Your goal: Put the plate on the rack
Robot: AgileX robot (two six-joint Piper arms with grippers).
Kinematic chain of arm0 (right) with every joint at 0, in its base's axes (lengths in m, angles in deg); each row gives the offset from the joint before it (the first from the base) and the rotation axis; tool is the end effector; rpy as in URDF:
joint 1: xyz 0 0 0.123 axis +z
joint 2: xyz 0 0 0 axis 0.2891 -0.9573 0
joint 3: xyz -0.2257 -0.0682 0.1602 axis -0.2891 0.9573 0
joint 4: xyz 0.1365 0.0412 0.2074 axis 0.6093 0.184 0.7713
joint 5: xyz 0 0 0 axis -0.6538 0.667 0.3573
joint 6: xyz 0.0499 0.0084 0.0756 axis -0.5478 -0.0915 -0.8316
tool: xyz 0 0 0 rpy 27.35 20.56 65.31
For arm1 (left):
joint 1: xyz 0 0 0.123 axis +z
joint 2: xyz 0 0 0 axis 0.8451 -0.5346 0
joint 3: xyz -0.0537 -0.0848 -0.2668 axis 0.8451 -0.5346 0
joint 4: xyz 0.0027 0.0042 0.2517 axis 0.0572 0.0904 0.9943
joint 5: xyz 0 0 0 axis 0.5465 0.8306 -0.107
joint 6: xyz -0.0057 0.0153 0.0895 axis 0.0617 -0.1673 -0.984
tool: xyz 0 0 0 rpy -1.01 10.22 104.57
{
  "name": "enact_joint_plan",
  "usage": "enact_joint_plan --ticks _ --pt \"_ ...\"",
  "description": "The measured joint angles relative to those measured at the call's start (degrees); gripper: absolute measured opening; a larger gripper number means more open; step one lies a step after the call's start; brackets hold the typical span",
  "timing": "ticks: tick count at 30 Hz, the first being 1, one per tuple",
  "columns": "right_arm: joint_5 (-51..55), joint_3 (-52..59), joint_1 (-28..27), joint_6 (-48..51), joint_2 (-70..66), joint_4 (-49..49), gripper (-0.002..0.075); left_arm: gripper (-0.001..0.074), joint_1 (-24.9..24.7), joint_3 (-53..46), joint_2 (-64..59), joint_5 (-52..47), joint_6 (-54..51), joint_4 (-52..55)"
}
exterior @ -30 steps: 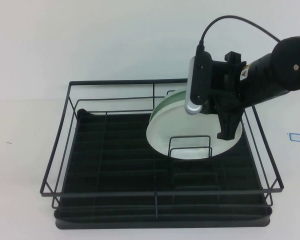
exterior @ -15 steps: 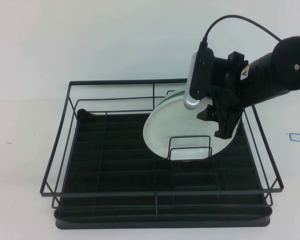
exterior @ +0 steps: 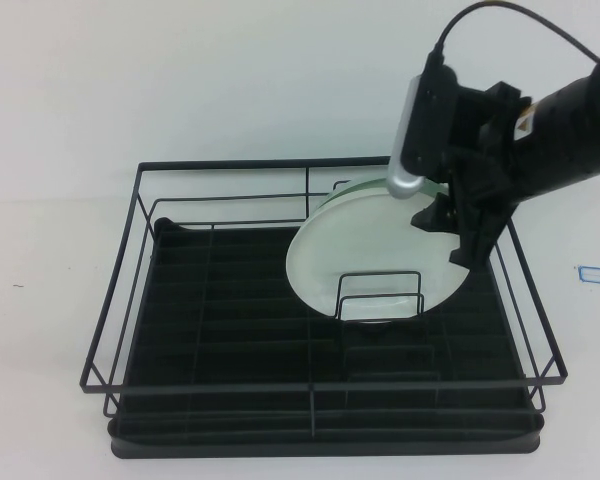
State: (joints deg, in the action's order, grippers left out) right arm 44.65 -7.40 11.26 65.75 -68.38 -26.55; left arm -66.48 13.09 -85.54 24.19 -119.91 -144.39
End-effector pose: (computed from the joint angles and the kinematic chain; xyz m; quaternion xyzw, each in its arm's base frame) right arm 0.3262 0.1822 0.3100 -0.5916 0.7200 -0.0285 0.3616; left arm 0.0532 0.0126 0.3047 0.0648 0.5690 0.1666 0.8026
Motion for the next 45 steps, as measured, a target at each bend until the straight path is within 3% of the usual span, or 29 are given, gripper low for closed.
enact_joint_plan --ticks 10,13,18,23,26,29,33,40,45 --pt "4.35 0.0 0.0 -7.91 12.32 -0.09 0.0419 0.0 0.0 0.0 0.0 -0.26 0.0 0.0" --pt "4.82 0.0 0.0 -14.24 17.82 -0.09 0.0328 0.0 0.0 0.0 0.0 -0.26 0.0 -1.55" --pt "11.51 0.0 0.0 -19.98 24.96 -0.78 0.0066 0.0 0.0 0.0 0.0 1.16 0.0 -11.53" --pt "20.18 1.1 0.0 -24.38 29.31 -1.56 0.0019 0.0 0.0 0.0 0.0 1.18 -0.7 -20.8" --pt "20.29 4.84 0.0 -25.92 32.6 -1.6 0.0019 0.0 0.0 -0.15 0.0 -2.63 -7.12 -21.26" --pt "17.38 10.67 0.0 -27.92 36.44 -1.6 0.0019 0.0 0.0 -0.15 0.0 -9.26 -15.21 -23.04" --pt "9.35 21.22 0.0 -31.56 42.72 -1.6 0.0019 0.0 0.0 -0.15 0.0 -16.06 -17.01 -24.9" --pt "-10.04 38.43 0.0 -37.73 54.01 -0.51 0.0019 0.0 0.0 -0.15 0.0 -17.82 -18.88 -28.16" --pt "-19.66 44.74 0.0 -38.24 58.77 -0.02 0.0019 0.0 0.0 -0.15 0.0 -17.71 -18.88 -33.17"
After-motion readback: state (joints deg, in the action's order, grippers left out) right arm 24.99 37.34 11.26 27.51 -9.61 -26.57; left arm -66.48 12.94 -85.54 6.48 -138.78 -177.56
